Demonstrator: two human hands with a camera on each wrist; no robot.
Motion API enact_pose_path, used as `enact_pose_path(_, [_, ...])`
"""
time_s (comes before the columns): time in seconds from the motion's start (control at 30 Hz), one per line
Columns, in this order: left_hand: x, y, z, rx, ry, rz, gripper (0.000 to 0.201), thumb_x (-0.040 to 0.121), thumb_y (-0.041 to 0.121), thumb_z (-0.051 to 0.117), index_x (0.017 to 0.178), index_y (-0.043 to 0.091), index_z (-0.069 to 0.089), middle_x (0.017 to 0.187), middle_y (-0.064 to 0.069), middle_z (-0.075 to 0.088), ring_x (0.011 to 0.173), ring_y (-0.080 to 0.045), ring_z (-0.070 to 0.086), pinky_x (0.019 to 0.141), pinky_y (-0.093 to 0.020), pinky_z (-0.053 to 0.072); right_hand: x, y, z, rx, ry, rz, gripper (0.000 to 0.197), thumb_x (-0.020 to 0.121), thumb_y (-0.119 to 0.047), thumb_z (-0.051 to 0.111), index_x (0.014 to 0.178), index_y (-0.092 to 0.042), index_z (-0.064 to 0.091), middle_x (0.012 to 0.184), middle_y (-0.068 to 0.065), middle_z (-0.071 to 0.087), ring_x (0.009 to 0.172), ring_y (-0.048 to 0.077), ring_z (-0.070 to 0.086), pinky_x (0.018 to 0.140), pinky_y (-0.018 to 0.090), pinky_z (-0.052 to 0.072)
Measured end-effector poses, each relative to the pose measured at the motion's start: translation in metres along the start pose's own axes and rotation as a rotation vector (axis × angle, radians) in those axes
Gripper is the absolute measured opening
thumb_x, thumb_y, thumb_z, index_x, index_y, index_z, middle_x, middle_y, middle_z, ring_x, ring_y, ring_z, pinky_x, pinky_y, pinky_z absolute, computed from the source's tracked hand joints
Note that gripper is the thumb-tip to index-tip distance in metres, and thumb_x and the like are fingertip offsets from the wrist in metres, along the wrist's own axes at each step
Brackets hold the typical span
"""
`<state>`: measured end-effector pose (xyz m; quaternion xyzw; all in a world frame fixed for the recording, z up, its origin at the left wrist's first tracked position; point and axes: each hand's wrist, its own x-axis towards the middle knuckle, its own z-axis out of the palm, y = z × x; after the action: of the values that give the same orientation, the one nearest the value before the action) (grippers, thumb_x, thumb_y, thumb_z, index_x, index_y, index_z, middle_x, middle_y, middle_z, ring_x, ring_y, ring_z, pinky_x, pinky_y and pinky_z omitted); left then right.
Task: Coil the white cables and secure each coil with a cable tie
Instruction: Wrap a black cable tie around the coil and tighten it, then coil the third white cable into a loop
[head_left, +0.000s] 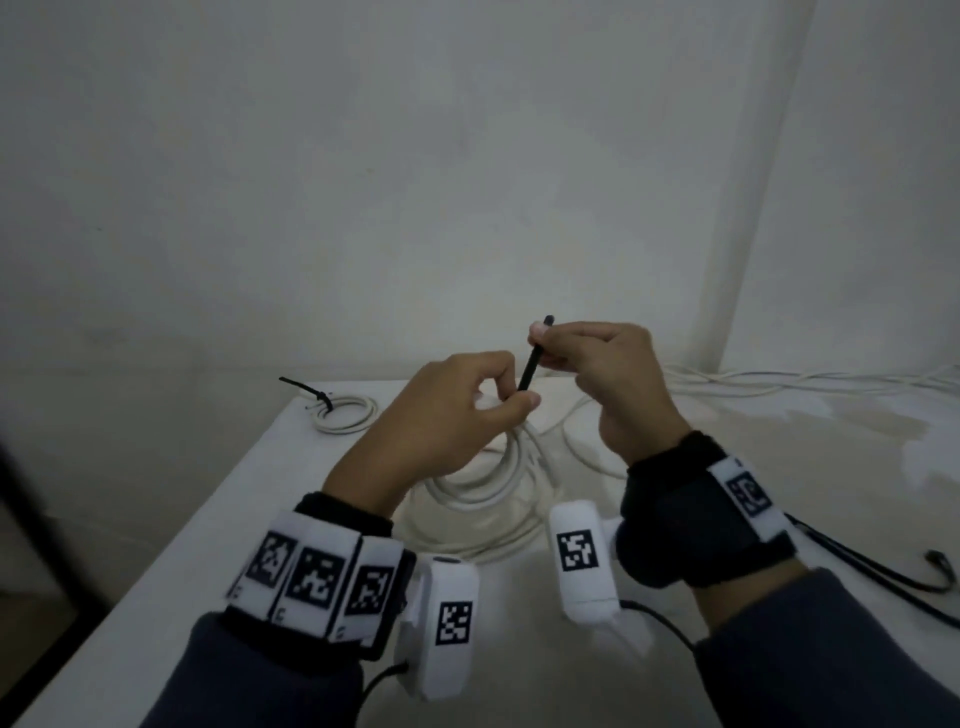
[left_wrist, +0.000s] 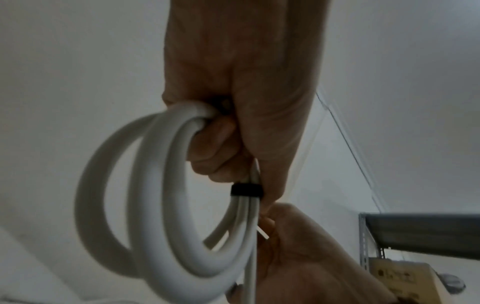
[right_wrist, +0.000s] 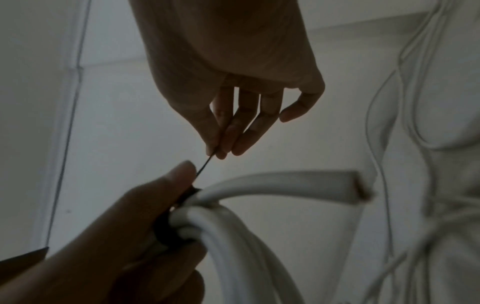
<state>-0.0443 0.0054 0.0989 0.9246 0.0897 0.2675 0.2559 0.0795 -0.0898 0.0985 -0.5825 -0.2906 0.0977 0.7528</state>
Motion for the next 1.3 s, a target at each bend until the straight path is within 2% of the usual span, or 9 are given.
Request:
enact_pose_path(0.3, [-0.037,-0.06,-0.028,-0.233,-0.051,-0.317,0.033,0.089,0.033,0.062,0.066,0.014,0.049,0.04,0.01,0.04,0.038,-0.005,0.031,0.039,-0.018,0.024,0.007,0.046,0.07,-0.157,-0.249,0.18,0.022,0.084,-0.014,0.073,0.088,0.007,0.072,0.072,0.01,0.065,0.066,0.015,0.061,0.047,0.008,0.044])
enact_pose_path(0.4, [-0.054,-0.093,-0.029,-0.457,-0.062,-0.535,0.036,0.091,0.033,0.061,0.065,0.013,0.045,0.047,0.002,0.029,0.04,-0.011,0.021,0.04,-0.018,0.018,0.024,0.073,0.071,-0.704,-0.422,0.139,0.031,0.091,-0.03,0.063,0.102,-0.002,0.072,0.103,0.014,0.071,0.098,0.024,0.065,0.083,0.026,0.051])
enact_pose_path(0.5, [-0.062,-0.128,-0.032,-0.578,0.128,-0.726,0.038,0.092,0.028,0.06,0.062,0.013,0.042,0.047,0.001,0.028,0.035,-0.008,0.021,0.038,-0.014,0.018,0.036,0.094,0.061,-1.384,-0.781,0.198,0.065,0.093,-0.039,0.058,0.149,-0.023,0.03,0.155,0.013,0.027,0.142,0.03,0.027,0.113,0.037,0.027])
enact_pose_path(0.57, [-0.063,-0.149,-0.034,-0.601,0.296,-0.83,0.039,0.093,0.027,0.06,0.061,0.012,0.043,0.045,0.003,0.029,0.032,-0.008,0.022,0.036,-0.013,0.018,0.04,0.098,0.053,-1.476,-0.907,0.226,0.078,0.09,-0.033,0.062,0.152,-0.03,0.014,0.158,0.008,0.021,0.144,0.028,0.024,0.114,0.037,0.026])
enact_pose_path(0.93, [-0.023,-0.19,-0.025,-0.9,0.772,-1.001,0.026,0.086,-0.008,0.037,0.064,0.001,0.047,0.028,-0.002,0.039,0.031,-0.017,0.044,0.05,-0.029,0.033,0.054,0.11,0.019,-1.451,-0.716,0.127,0.036,0.08,-0.011,0.064,0.112,-0.028,0.062,0.125,0.003,0.057,0.111,0.024,0.057,0.086,0.026,0.046])
enact_pose_path(1.0, [-0.018,-0.193,-0.022,-0.809,0.708,-1.021,0.024,0.087,-0.009,0.036,0.066,-0.003,0.046,0.04,-0.01,0.049,0.05,-0.026,0.054,0.055,-0.032,0.036,0.055,0.11,0.018,-1.429,-0.708,0.143,0.036,0.081,-0.012,0.063,0.112,-0.03,0.062,0.121,0.002,0.058,0.108,0.022,0.057,0.084,0.026,0.046])
enact_pose_path(1.1, [-0.011,-0.187,-0.02,-0.306,0.447,-1.105,0.017,0.093,-0.001,0.04,0.082,-0.004,0.053,0.107,-0.024,0.058,0.112,-0.041,0.052,0.088,-0.038,0.041,0.055,0.111,0.017,-1.407,-0.692,0.159,0.034,0.082,-0.012,0.062,0.109,-0.033,0.062,0.119,0.002,0.06,0.104,0.021,0.059,0.081,0.026,0.048])
enact_pose_path(1.2, [-0.012,-0.177,-0.022,0.045,0.149,-1.182,0.048,0.097,0.025,0.044,0.137,-0.001,0.04,0.149,-0.026,0.024,0.136,-0.04,0.025,0.111,-0.037,0.022,0.053,0.107,0.017,-1.419,-0.67,0.168,0.035,0.081,-0.009,0.064,0.111,-0.026,0.064,0.124,0.005,0.057,0.111,0.022,0.057,0.084,0.025,0.047])
enact_pose_path(1.3, [-0.011,-0.166,-0.02,0.167,0.044,-1.177,0.072,0.097,0.042,0.042,0.148,-0.001,0.015,0.156,-0.024,0.008,0.144,-0.037,0.007,0.115,-0.039,0.009,0.05,0.102,0.014,-1.484,-0.597,0.171,0.046,0.078,-0.019,0.072,0.122,-0.017,0.058,0.13,0.01,0.048,0.123,0.026,0.045,0.097,0.029,0.041])
